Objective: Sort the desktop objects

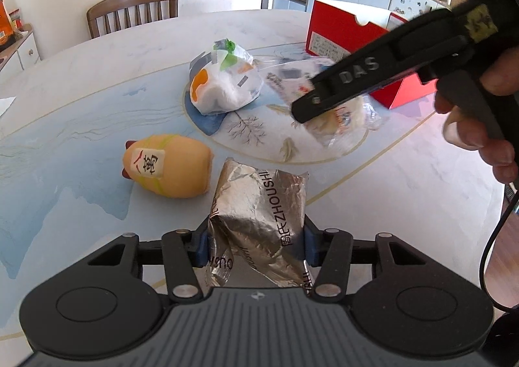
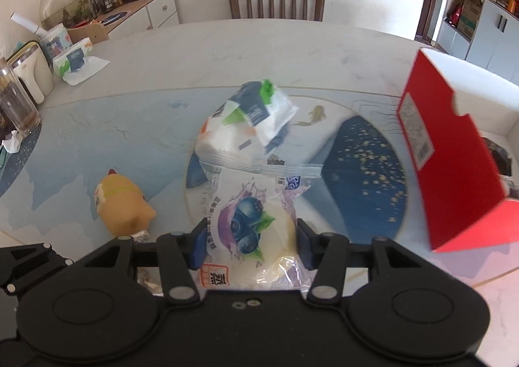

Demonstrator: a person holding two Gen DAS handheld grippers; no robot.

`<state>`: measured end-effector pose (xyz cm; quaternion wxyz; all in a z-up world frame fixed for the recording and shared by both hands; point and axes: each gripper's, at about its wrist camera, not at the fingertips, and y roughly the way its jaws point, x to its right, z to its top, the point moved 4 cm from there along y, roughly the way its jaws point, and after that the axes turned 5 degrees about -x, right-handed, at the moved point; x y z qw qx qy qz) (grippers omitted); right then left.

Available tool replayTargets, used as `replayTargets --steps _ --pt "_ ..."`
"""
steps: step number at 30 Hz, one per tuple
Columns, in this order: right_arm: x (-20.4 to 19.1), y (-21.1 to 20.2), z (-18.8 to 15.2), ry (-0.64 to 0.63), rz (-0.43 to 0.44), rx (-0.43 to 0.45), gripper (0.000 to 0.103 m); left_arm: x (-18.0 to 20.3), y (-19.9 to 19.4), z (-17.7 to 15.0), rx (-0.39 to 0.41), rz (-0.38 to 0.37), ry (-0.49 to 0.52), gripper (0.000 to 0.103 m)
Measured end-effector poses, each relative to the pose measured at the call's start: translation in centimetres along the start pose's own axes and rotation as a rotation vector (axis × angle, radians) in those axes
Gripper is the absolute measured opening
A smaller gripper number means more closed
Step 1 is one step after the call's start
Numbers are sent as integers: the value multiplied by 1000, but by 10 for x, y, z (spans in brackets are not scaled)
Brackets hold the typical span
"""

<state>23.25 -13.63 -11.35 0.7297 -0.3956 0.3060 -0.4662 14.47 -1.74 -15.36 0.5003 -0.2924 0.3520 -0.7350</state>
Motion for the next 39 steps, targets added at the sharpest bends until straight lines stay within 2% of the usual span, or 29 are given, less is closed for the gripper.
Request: replayTargets --steps 12,25,39 --pt "45 -36 -1 49 31 26 51 19 -18 26 40 -16 -47 51" --pt "92 -76 9 59 54 86 51 45 -28 69 89 -25 -67 51" --pt "149 -96 21 83 69 122 51 89 -20 124 146 -33 -18 51"
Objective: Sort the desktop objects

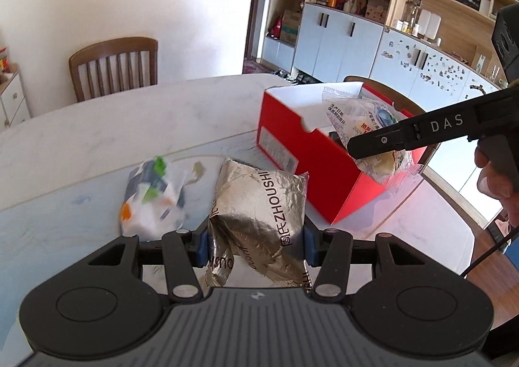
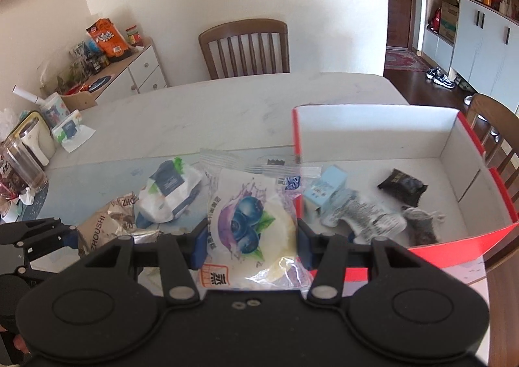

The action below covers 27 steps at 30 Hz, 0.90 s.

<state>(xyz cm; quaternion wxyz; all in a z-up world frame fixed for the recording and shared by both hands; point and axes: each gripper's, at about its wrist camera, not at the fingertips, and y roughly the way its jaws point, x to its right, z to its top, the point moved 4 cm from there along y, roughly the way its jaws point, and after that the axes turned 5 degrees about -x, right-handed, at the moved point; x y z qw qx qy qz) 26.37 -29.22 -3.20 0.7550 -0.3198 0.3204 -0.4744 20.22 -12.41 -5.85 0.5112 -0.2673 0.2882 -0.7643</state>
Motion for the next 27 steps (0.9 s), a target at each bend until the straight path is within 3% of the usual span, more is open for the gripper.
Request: replayTargets --steps 27 --pt "136 -8 9 112 -88 11 51 106 81 88 8 -82 155 51"
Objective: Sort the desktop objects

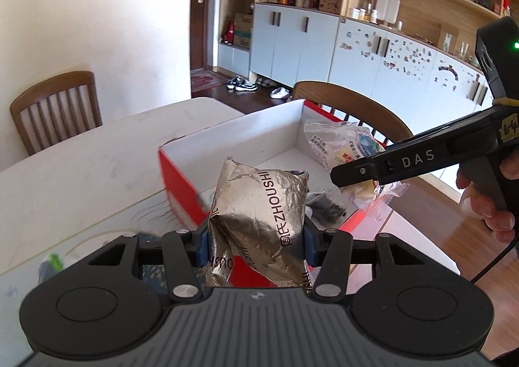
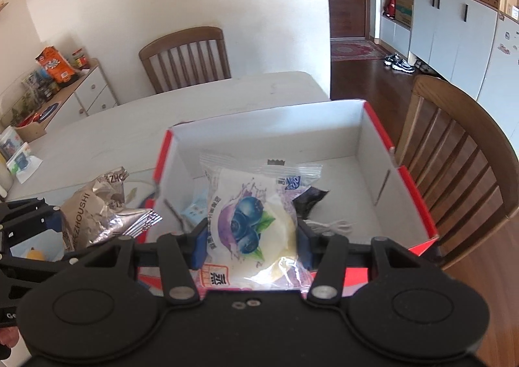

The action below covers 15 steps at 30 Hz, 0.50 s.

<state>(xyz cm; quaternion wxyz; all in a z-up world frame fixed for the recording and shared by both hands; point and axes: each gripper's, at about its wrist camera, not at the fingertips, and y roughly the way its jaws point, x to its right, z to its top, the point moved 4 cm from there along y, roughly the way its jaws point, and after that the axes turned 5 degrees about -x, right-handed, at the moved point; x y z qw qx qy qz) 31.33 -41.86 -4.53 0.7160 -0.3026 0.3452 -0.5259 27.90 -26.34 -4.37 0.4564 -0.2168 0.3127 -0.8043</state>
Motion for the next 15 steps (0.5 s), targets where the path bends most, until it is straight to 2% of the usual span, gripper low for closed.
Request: replayTargets --steps 15 --pt "38 18 15 13 -59 0 51 30 58 27 -62 -17 100 51"
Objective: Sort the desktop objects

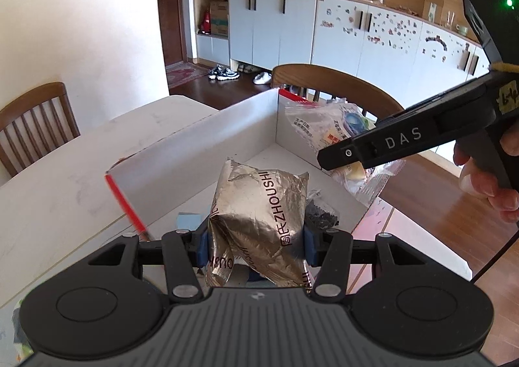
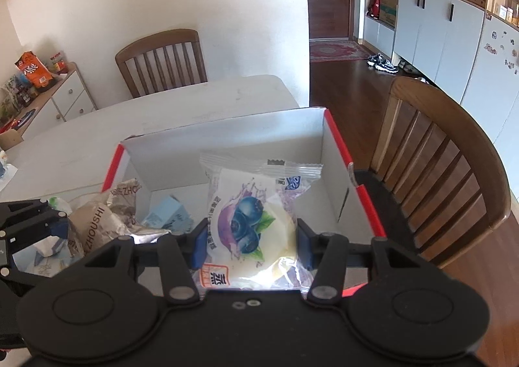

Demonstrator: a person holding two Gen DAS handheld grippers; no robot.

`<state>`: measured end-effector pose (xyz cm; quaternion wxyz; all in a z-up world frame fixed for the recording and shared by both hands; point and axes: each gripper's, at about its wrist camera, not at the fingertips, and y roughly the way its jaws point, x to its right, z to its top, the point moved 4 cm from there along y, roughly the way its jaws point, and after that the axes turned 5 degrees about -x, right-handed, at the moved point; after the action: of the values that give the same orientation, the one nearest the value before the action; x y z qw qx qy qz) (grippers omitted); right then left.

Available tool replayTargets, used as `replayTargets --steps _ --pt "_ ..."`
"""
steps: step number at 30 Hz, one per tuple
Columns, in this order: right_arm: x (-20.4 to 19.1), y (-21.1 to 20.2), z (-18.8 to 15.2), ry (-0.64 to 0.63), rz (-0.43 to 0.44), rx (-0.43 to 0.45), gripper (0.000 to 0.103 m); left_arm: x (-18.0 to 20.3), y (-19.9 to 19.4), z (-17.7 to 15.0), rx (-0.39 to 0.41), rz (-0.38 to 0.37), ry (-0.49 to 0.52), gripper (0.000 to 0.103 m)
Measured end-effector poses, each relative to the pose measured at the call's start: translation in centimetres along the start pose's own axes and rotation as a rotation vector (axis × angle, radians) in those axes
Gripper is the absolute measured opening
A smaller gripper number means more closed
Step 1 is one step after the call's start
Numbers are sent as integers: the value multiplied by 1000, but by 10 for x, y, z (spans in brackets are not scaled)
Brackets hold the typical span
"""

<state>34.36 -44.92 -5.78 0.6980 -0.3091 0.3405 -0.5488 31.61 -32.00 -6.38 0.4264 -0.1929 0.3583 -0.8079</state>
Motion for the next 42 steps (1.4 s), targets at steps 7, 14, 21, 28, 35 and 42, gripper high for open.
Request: replayTargets --steps 7,14,21,28,35,42 --pt "10 22 11 -3 -19 -8 51 0 22 7 -30 -4 24 51" --pt "16 52 20 -20 -32 -41 51 -4 46 17 -96 -11 15 51" --pt "16 77 27 -37 -38 -80 51 -5 69 23 -177 -18 16 51" --pt "18 96 32 -14 -12 -137 51 -9 82 22 -242 -32 17 51" --pt "12 110 33 -37 -26 -181 51 -14 94 18 -288 -35 25 51" --pt "7 117 32 -37 -35 -219 52 -18 99 16 -322 -59 28 52"
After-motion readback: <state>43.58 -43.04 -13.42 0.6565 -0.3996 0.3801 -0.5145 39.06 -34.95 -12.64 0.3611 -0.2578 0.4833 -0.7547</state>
